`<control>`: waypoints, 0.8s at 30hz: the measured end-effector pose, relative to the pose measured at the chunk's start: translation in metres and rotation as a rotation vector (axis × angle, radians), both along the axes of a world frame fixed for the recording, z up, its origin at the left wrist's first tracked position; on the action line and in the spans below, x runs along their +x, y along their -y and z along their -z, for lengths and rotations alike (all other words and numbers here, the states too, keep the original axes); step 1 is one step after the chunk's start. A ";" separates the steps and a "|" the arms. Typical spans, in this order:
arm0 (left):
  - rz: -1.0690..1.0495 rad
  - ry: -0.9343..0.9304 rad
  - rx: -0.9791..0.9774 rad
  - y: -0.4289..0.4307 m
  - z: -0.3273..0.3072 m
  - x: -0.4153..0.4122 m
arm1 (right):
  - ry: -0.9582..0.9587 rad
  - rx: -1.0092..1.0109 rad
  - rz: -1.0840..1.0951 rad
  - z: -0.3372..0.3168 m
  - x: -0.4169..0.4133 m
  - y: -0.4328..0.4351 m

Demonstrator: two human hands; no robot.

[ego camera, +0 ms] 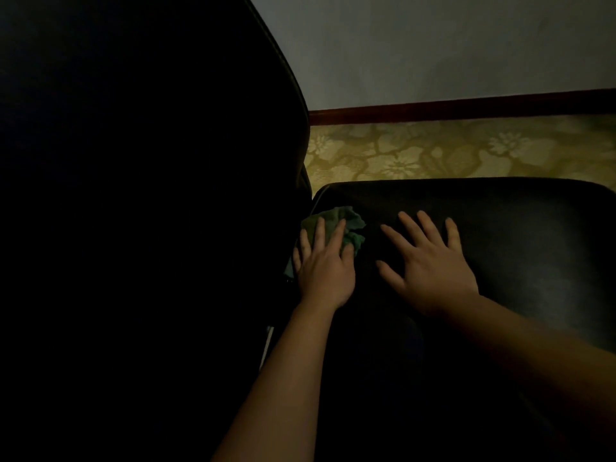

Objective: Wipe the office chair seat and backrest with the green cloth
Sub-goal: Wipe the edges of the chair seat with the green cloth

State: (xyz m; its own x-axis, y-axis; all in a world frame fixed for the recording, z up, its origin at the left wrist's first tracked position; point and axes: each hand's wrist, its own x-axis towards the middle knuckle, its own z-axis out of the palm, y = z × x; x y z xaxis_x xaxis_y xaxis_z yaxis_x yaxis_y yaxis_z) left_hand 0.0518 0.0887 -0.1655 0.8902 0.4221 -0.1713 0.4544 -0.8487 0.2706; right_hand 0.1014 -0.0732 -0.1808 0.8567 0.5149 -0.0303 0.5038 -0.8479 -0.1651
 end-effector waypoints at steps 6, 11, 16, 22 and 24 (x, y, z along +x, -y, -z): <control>0.017 0.020 0.002 0.000 0.002 -0.016 | -0.071 -0.005 -0.044 -0.013 0.016 -0.006; 0.022 -0.017 0.002 -0.002 0.001 -0.006 | -0.059 -0.018 -0.043 -0.009 0.034 -0.013; 0.045 -0.040 -0.033 -0.005 -0.002 0.017 | -0.002 -0.013 -0.025 0.000 0.031 -0.012; 0.040 -0.064 -0.022 -0.006 -0.004 0.048 | 0.024 0.008 -0.013 0.002 0.030 -0.013; 0.043 -0.064 -0.017 -0.006 -0.003 0.049 | 0.022 0.010 -0.007 0.001 0.029 -0.013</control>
State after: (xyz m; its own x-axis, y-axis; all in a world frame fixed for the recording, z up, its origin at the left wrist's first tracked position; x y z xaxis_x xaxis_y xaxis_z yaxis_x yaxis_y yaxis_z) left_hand 0.1008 0.0944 -0.1622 0.8944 0.3805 -0.2352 0.4347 -0.8632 0.2567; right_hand 0.1307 -0.0603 -0.1821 0.8537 0.5208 -0.0062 0.5130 -0.8429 -0.1624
